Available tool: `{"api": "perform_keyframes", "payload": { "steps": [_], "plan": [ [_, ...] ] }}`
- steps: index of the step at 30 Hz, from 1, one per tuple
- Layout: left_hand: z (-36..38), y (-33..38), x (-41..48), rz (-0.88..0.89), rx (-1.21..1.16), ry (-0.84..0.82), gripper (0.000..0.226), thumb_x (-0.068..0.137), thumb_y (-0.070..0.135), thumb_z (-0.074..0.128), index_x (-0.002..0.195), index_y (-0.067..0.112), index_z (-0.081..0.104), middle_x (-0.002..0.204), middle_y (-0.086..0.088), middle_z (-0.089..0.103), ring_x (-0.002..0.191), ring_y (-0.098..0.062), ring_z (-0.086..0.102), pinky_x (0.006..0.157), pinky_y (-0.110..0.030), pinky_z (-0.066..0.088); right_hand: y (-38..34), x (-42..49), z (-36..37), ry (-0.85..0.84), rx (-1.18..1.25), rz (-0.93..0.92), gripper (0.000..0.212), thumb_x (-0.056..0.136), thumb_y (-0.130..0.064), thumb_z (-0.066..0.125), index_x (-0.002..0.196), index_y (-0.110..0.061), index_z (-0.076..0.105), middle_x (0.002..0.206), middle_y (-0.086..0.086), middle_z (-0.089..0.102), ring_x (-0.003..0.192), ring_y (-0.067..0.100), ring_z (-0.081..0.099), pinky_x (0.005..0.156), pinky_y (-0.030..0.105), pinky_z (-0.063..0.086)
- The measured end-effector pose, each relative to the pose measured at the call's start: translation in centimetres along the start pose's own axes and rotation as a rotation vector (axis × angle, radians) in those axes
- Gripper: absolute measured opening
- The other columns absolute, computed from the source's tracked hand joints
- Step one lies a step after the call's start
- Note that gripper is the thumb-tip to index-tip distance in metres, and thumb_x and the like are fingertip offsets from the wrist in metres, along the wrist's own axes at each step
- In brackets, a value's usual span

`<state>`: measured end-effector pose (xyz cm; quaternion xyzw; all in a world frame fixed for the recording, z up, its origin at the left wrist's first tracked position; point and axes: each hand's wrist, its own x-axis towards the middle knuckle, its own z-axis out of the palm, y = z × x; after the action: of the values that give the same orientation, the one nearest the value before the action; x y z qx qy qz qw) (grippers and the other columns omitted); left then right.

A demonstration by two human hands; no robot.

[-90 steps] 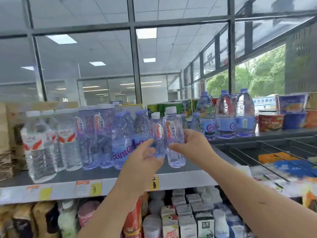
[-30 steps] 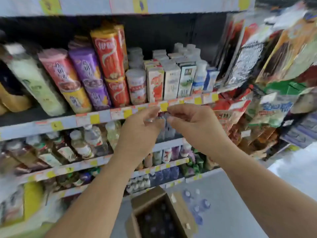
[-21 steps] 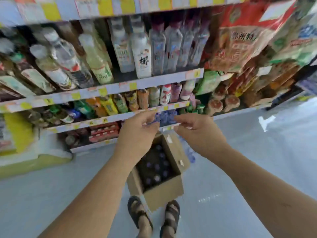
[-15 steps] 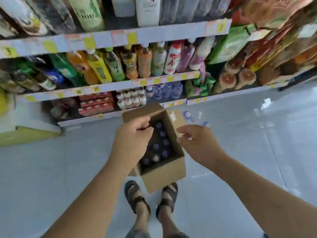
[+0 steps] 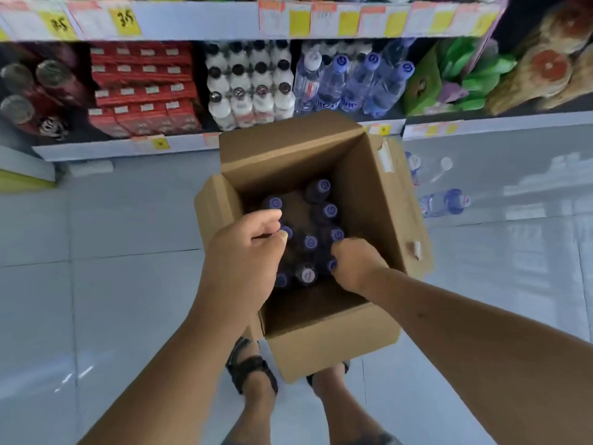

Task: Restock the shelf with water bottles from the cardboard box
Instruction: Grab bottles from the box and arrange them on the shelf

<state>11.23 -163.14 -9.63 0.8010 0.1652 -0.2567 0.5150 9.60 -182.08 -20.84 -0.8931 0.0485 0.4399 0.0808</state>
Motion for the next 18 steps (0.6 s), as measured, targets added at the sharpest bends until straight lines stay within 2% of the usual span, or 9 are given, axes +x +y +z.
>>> {"api": "perform_keyframes", "payload": {
  "steps": [2,4,7,10,13,16,18],
  "plan": [
    [0.2,-1.1,1.4,-0.009,-0.058,0.032,0.029,0.093,0.023,0.063,0.118,0.037,0.068,0.100,0.023,0.071,0.097,0.007,0.065,0.079,-0.014,0.050,-0.1,3.0,2.0,-0.078,-0.055,0.018,0.031,0.094,-0.019,0.054,0.125,-0.013,0.058,0.132,0.015,0.056,0.120,0.033,0.055,0.097,0.038,0.048],
    [0.3,-2.3,2.4,-0.009,-0.123,0.075,0.028,0.093,0.025,0.062,0.115,0.040,0.069,0.102,0.024,0.071,0.099,0.002,0.068,0.083,-0.023,0.054,-0.2,5.3,3.9,-0.147,-0.063,0.030,0.036,0.095,-0.018,0.054,0.131,-0.014,0.057,0.139,0.015,0.052,0.125,0.034,0.052,0.103,0.042,0.046],
    [0.8,-3.7,3.4,-0.012,-0.199,0.104,0.026,0.086,0.030,0.063,0.107,0.043,0.070,0.100,0.022,0.072,0.098,-0.002,0.069,0.083,-0.030,0.055,0.1,7.7,5.8,-0.173,-0.091,0.004,0.041,0.099,-0.020,0.048,0.140,-0.016,0.050,0.146,0.015,0.046,0.131,0.034,0.047,0.109,0.047,0.041],
    [1.4,-4.4,3.7,-0.030,-0.232,0.105,0.027,0.079,0.036,0.061,0.102,0.048,0.070,0.097,0.022,0.072,0.097,-0.003,0.070,0.077,-0.027,0.056,0.1,8.3,5.6,-0.126,-0.078,0.020,0.033,0.099,-0.014,0.046,0.129,-0.013,0.060,0.133,0.015,0.057,0.120,0.033,0.056,0.101,0.044,0.048],
    [1.7,-4.4,3.1,-0.038,-0.221,0.095,0.028,0.079,0.037,0.059,0.101,0.049,0.070,0.098,0.024,0.072,0.097,-0.002,0.070,0.074,-0.024,0.055,0.2,6.7,4.7,-0.007,-0.047,0.020,0.030,0.096,-0.017,0.050,0.123,-0.014,0.062,0.127,0.015,0.061,0.115,0.034,0.059,0.096,0.040,0.051],
    [1.8,-3.0,1.5,-0.043,-0.199,0.075,0.027,0.079,0.038,0.058,0.101,0.048,0.070,0.099,0.024,0.072,0.099,-0.002,0.069,0.086,-0.032,0.057,0.4,3.0,3.0,0.074,-0.001,0.002,0.031,0.090,-0.024,0.057,0.120,-0.018,0.060,0.126,0.015,0.057,0.113,0.033,0.060,0.094,0.037,0.049],
    [1.6,-1.4,0.0,-0.043,-0.190,0.051,0.026,0.079,0.037,0.057,0.100,0.047,0.070,0.100,0.025,0.072,0.099,-0.002,0.069,0.092,-0.036,0.056,0.6,-0.2,1.0,0.113,0.043,-0.017,0.030,0.087,-0.030,0.060,0.115,-0.019,0.058,0.119,0.016,0.056,0.107,0.035,0.060,0.088,0.036,0.050]
  ]
}}
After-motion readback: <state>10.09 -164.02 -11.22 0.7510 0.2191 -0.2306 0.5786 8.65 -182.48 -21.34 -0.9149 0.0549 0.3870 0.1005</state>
